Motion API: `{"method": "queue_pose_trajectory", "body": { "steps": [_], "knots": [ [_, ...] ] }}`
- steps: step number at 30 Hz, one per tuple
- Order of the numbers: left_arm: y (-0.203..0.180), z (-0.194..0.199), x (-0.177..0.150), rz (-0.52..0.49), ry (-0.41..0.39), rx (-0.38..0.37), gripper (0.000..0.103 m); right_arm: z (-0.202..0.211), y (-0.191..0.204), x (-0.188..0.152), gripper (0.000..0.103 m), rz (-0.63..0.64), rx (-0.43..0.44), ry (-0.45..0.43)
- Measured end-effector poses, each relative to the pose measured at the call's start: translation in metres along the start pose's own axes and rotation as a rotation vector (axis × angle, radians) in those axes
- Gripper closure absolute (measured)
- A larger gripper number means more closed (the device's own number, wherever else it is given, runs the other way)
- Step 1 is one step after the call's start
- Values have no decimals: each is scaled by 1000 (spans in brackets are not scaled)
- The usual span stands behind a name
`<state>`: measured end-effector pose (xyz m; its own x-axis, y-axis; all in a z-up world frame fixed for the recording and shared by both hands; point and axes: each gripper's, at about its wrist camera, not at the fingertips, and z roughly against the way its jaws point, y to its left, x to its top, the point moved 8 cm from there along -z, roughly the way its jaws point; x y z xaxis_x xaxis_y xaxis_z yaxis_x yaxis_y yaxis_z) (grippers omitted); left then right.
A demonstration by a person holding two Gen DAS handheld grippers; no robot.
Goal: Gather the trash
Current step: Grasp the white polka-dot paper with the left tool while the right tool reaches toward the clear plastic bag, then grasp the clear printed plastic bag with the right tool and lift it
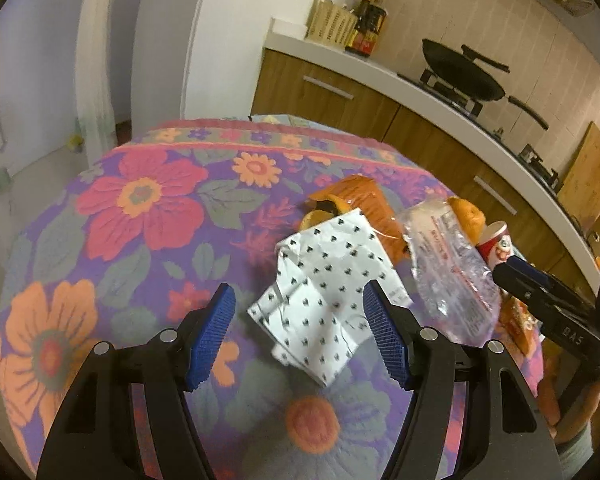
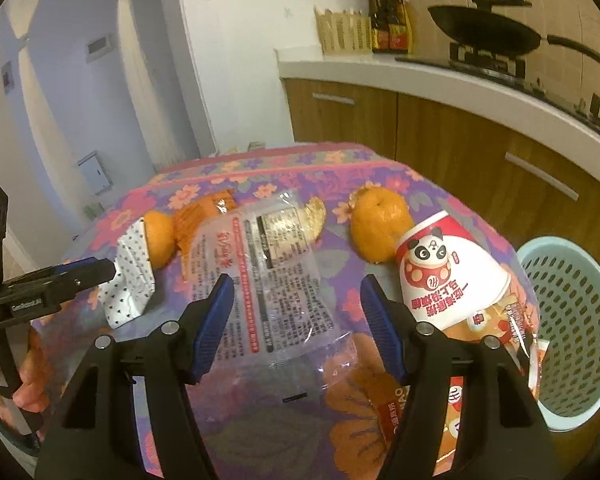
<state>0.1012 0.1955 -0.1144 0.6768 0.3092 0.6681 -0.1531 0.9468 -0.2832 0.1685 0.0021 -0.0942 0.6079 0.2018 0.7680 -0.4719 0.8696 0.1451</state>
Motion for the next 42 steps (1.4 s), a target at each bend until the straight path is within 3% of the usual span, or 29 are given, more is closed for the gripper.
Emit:
{"method": "queue_pose_trajectory", "body": {
  "steps": [5, 10, 13, 17, 20, 28, 32, 34, 38, 40, 42],
  "knots": [
    [-2, -18, -2, -11, 53, -4, 38, -17, -1, -5, 35, -2, -14, 76],
    [-18, -25, -8, -102, 83, 25, 38, -31, 2, -11, 35, 26, -37, 140],
    [-26, -25, -11, -112, 86, -3, 58, -40, -1, -17, 35, 11, -27, 199],
    [-32, -21, -12, -121, 66, -29, 86, -39, -1, -17, 35, 4, -19, 194],
    [-34, -12, -12, -110, 20, -44, 95, -37, 0, -17, 35, 9, -15, 183],
    [-29, 9, -5, -60, -85, -57, 97, -40, -5, -18, 28, -26, -4, 203],
    [-27, 12, -3, -52, -99, -61, 97, -43, 7, -22, 29, 51, -45, 218],
    [-26, 13, -3, -56, -102, -55, 97, -43, 13, -23, 47, 95, -64, 216],
    [-26, 16, -2, -58, -117, -42, 96, -38, 16, -24, 58, 106, -64, 192],
    [-26, 17, -2, -57, -122, -40, 96, -33, 15, -21, 77, 101, -63, 163],
    [-24, 18, -1, -53, -125, -39, 96, -28, 15, -19, 80, 95, -62, 135]
  ]
}}
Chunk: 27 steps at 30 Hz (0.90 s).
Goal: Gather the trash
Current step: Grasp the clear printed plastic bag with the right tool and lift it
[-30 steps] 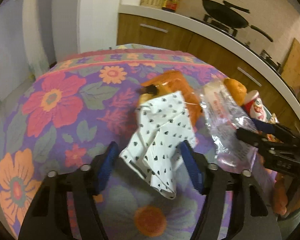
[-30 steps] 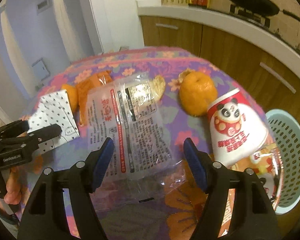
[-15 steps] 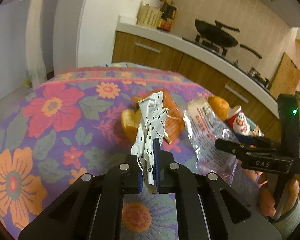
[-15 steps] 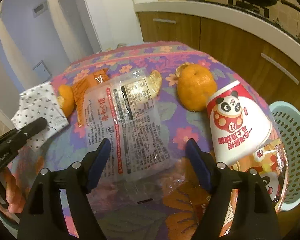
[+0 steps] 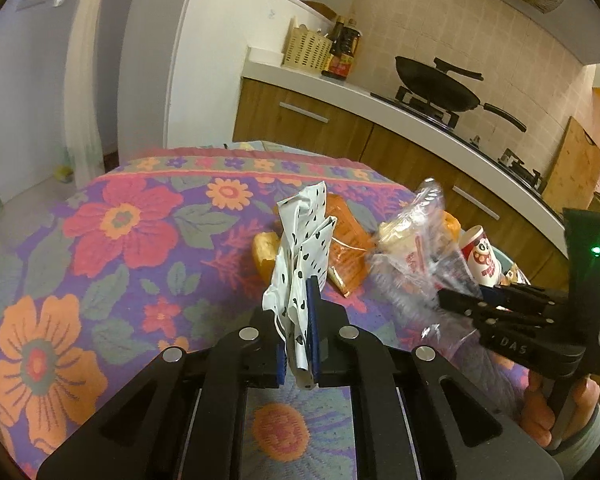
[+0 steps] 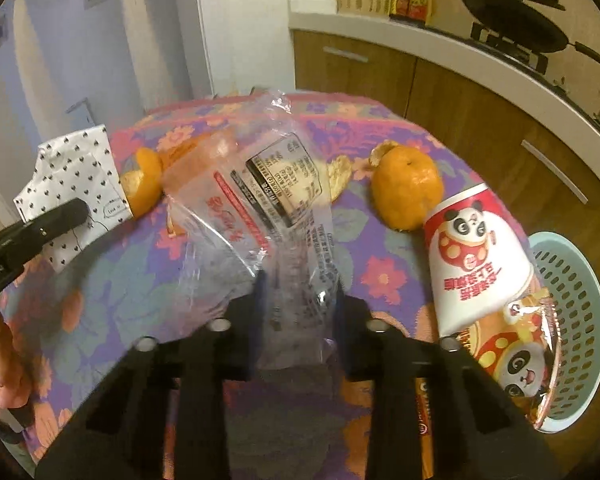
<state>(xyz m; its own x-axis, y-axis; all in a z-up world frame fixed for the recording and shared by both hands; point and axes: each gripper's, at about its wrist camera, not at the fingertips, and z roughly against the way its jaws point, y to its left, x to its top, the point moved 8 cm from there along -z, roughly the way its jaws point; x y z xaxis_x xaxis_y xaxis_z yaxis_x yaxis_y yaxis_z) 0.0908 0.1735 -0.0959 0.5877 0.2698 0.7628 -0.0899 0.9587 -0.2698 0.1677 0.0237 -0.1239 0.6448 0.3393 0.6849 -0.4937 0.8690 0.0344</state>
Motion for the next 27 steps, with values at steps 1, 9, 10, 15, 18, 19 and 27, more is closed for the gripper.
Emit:
{"method": "queue_pose_trajectory", "body": {
  "steps": [1, 9, 10, 15, 18, 19, 27],
  "knots": [
    [0, 1, 1, 2, -3, -1, 96, 3, 0, 1, 80, -2, 1, -14],
    [-15, 16, 9, 6, -40, -39, 96, 41, -17, 5, 81, -86, 28, -161],
    [-22, 21, 12, -9, -49, -42, 96, 44, -21, 4, 81, -97, 25, -164],
    [-64, 46, 27, -78, -92, -61, 96, 83, -39, 0, 80, -101, -32, -214],
    [-96, 52, 37, -111, -107, -96, 96, 104, -59, -2, 80, -128, -54, -242],
    [-109, 52, 40, -126, -108, -111, 96, 111, -70, -3, 80, -144, -58, -249],
    [-219, 29, 39, -258, -63, -215, 96, 156, -172, -27, 80, -295, -195, -296]
  ]
}}
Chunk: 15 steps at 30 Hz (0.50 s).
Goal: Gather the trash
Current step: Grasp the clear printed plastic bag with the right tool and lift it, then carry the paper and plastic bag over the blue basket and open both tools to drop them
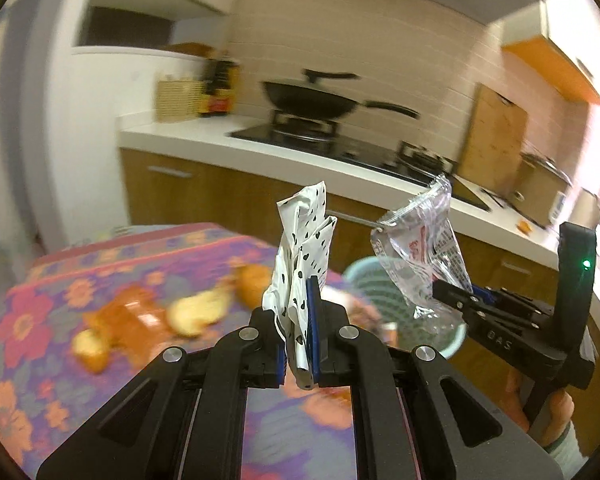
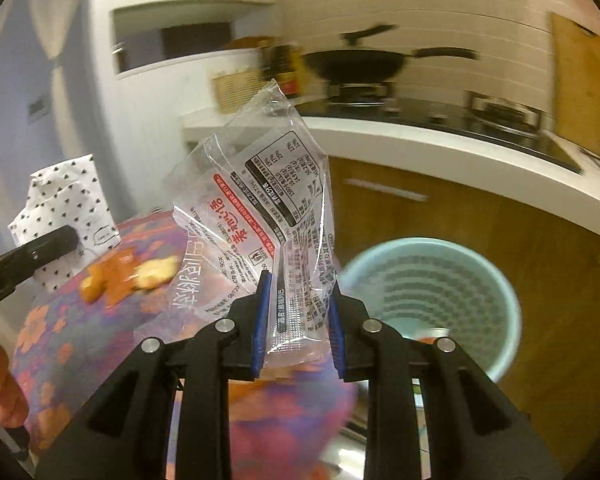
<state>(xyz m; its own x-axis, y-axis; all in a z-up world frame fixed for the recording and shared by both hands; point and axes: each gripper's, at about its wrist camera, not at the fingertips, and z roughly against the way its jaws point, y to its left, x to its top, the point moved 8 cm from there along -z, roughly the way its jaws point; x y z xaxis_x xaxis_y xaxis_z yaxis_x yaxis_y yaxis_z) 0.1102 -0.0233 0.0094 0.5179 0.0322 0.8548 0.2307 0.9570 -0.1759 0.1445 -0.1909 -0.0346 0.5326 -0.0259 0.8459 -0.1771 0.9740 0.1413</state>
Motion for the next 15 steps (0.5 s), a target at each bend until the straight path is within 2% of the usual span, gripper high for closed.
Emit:
{"method": "queue_pose_trajectory", "body": {
  "steps": [6, 9, 13, 15],
  "knots": [
    [-69, -54, 6, -89, 75, -67, 96, -3, -86, -9, 80, -135, -102, 16],
    [-95, -82, 7, -96, 114, -96, 96, -12, -125, -18, 78, -198, -135, 43],
    [-124, -122, 0, -84, 200, -118, 96, -25, -152, -37, 78, -229, -173, 88],
    [-136, -146, -10, -100, 279, -124, 96, -31, -157, -43, 78, -241, -173, 106]
  ]
}}
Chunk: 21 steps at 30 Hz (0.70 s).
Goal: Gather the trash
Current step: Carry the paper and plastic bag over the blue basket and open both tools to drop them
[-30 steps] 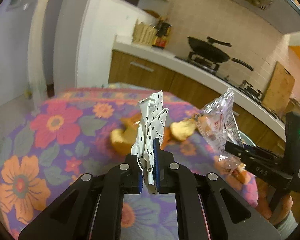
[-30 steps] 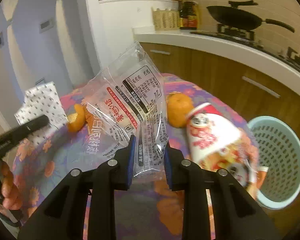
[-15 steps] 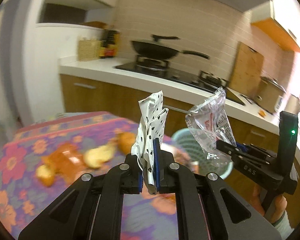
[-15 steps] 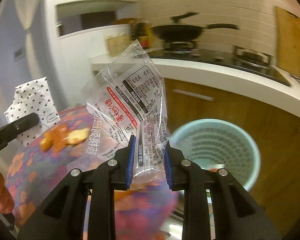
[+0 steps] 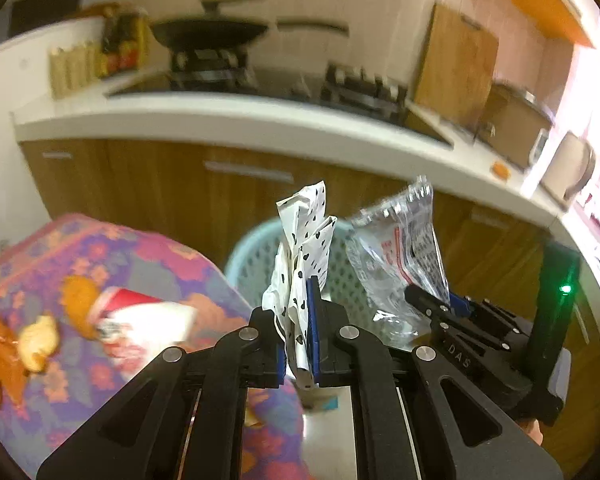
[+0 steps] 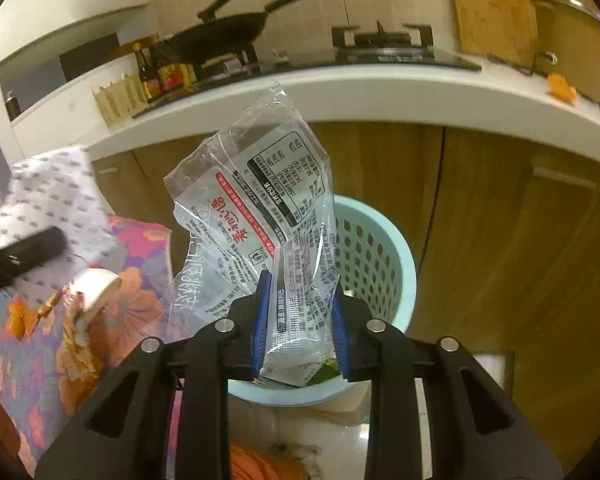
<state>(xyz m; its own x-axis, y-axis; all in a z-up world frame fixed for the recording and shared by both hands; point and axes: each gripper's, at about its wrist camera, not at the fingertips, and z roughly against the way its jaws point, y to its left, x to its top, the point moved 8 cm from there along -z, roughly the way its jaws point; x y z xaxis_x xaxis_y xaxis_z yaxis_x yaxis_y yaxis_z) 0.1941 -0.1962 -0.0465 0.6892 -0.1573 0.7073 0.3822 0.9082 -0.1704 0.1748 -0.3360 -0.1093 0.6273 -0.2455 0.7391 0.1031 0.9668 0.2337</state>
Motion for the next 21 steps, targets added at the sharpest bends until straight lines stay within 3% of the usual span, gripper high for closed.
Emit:
{"method": "queue_pose_trajectory", "body": {
  "steps": [8, 14, 18, 21],
  "knots": [
    [-10, -48, -1, -8, 101, -9, 95, -33, -19, -13, 77, -54, -1, 63],
    [-15, -79, 2, 1, 149, 10, 94, -60, -28, -19, 53, -120, 51, 137],
    [-19, -88, 3, -15, 151, 38, 73, -67, -34, -21, 50, -132, 49, 160],
    [-20, -89, 1, -21, 150, 45, 73, -66, -40, -21, 50, -134, 45, 166]
  ]
}}
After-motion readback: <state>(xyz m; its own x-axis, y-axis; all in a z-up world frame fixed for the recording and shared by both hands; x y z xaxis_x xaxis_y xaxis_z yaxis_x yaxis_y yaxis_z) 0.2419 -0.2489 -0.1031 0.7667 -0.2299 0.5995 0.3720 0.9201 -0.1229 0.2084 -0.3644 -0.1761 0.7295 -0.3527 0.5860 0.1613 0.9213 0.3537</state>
